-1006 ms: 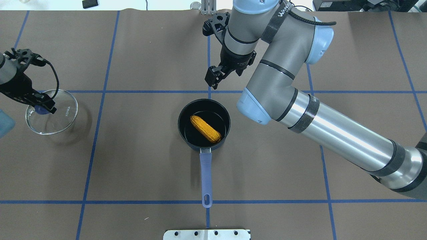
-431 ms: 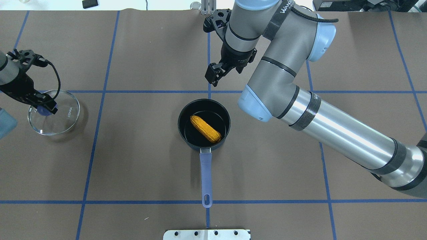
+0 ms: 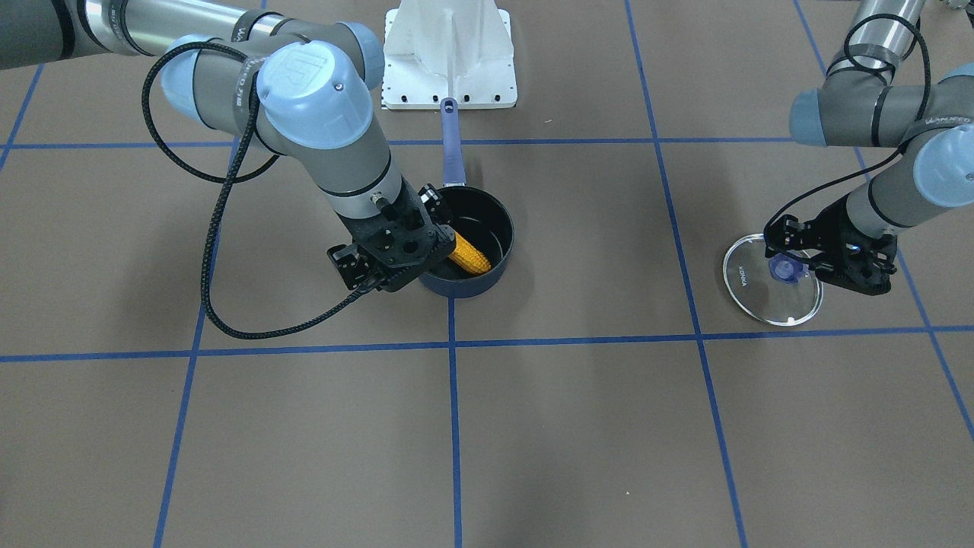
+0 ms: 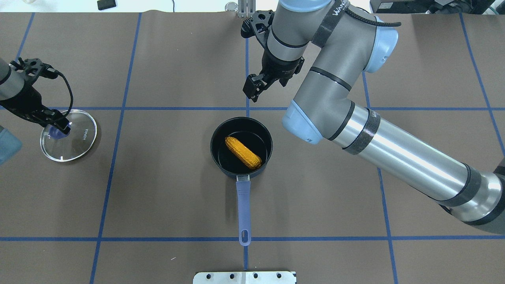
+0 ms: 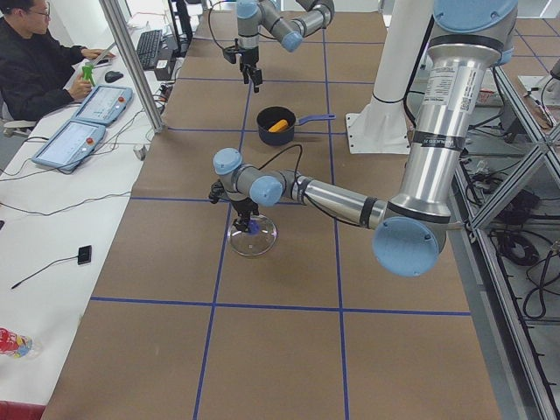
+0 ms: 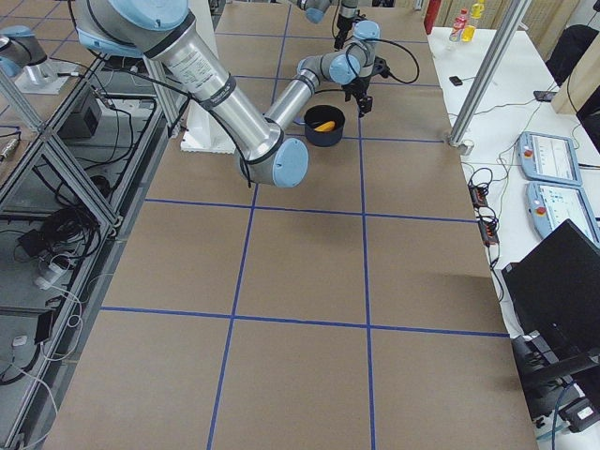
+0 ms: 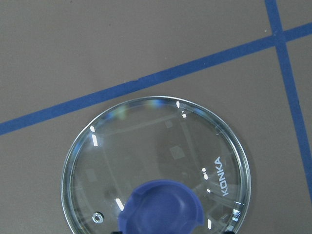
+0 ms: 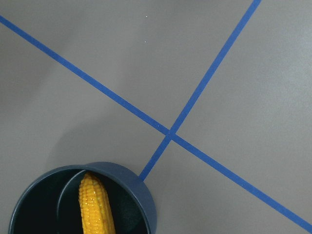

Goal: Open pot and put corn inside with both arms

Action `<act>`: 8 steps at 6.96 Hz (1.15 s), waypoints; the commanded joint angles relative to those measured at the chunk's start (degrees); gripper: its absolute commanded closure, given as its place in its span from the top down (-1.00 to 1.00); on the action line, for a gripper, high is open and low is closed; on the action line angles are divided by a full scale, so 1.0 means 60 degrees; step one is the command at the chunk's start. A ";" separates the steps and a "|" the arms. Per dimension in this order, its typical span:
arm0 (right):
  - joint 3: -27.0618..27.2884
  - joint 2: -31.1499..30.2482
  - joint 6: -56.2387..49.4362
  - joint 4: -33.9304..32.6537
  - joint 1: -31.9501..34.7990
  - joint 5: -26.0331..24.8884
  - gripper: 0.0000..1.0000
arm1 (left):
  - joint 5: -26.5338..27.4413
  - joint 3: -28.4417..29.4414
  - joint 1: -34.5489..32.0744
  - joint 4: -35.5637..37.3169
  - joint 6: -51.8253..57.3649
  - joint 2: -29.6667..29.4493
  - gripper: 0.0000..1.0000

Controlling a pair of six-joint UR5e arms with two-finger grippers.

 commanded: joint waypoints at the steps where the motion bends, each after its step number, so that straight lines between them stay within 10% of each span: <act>1: 0.0088 -0.0104 0.0000 -0.0003 0.0044 0.0010 1.00 | -0.0016 -0.0122 -0.0014 -0.0160 -0.0056 -0.0041 0.96; 3: 0.1822 -0.1999 -0.0059 -0.0003 0.0569 -0.0121 1.00 | -0.0060 -0.0152 -0.1018 -0.0145 0.0076 -0.0216 0.98; 8: 0.1905 -0.3645 -0.1955 -0.0018 0.3775 0.0566 1.00 | -0.0178 0.1001 -0.3876 0.0382 0.3018 -0.0188 0.99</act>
